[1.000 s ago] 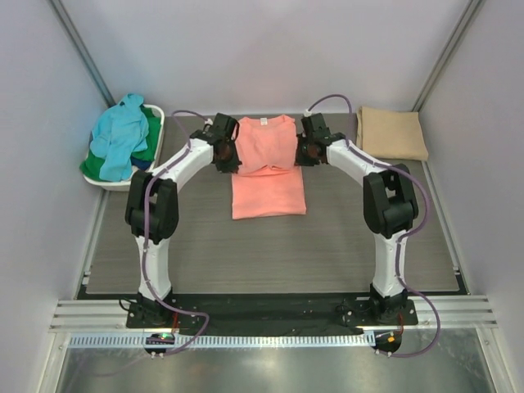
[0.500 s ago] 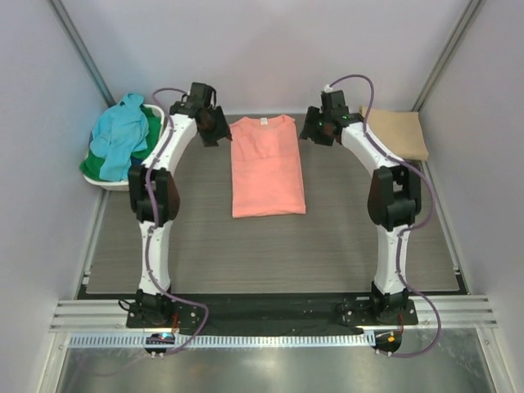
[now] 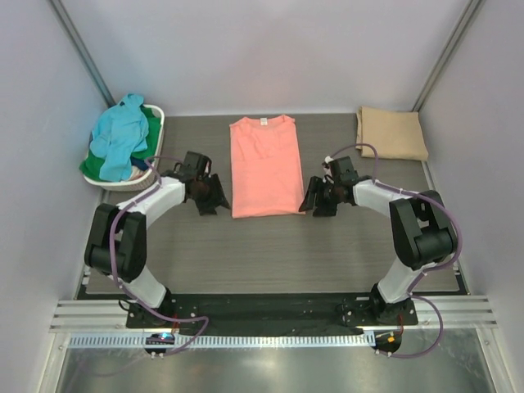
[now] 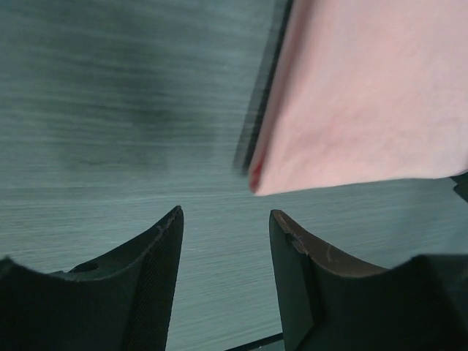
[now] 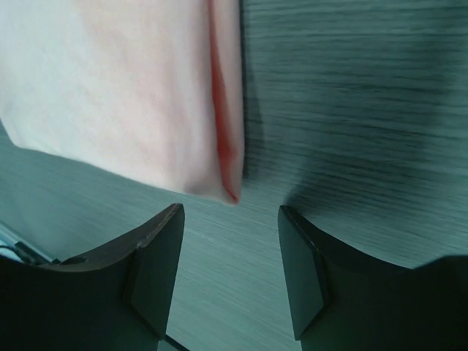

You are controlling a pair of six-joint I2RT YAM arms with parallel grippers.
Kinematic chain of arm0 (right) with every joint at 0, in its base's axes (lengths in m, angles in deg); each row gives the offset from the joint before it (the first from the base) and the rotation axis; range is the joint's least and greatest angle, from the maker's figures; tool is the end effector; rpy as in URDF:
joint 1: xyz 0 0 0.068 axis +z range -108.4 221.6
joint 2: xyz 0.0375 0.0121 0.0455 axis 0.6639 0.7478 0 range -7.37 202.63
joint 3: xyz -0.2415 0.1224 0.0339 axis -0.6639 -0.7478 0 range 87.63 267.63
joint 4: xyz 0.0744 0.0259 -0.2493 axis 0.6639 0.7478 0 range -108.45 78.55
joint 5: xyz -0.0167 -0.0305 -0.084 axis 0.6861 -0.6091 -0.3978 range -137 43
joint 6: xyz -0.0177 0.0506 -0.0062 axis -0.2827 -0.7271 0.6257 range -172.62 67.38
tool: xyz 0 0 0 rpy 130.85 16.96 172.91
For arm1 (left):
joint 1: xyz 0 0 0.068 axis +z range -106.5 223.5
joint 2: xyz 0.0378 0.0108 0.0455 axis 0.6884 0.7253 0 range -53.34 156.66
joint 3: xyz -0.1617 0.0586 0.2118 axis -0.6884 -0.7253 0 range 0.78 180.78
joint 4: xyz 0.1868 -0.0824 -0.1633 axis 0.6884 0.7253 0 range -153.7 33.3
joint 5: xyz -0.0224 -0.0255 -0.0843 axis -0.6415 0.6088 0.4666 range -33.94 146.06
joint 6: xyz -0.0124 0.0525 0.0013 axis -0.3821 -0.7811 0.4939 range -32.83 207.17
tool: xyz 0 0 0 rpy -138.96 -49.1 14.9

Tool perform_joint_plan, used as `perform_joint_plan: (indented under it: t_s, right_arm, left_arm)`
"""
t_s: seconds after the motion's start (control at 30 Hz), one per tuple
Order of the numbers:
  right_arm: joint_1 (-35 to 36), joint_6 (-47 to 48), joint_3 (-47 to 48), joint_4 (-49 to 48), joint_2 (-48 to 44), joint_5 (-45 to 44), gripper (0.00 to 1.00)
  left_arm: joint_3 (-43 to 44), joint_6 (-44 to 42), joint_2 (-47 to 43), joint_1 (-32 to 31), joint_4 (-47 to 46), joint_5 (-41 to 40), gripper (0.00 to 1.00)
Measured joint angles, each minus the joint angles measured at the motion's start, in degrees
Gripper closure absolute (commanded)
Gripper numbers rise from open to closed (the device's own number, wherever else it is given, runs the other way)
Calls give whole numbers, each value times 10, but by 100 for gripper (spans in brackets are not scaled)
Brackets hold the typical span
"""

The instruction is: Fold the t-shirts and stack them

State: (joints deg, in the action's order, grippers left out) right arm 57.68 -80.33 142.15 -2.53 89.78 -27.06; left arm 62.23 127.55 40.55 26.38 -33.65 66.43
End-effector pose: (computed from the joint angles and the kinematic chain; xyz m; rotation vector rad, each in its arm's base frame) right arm 0.3137 0.1031 0.1620 0.1390 2.6704 0.7162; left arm 0.3108 -0.1025 0.1995 -0.4953 2.7113 -0.5439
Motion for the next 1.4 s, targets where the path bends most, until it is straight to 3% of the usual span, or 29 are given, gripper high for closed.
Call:
perform_joint_plan:
  t_s: [0.27,0.77,1.17,1.27,1.3,1.4]
  right_arm:
    - [2,-16,-32,-75,8,36,43]
    - [4,-17,-35,-124,31,56,57]
    - [4,-10,-35,-138,43,62,71]
    - [4,-9,-35,-141,45,63,77]
    - [4,-8,-35,-141,45,62,80]
    - [3,-5,-35,-142,49,62,92]
  left_arm:
    - [-113,30,-20,-8,-97,31,49]
    - [-155,60,-19,-16,-202,48,50]
    - [-155,88,19,-19,-277,64,72]
    - [-160,92,20,-20,-283,63,84]
    - [-162,92,20,-20,-285,63,93]
    - [-170,94,20,-20,-291,62,100]
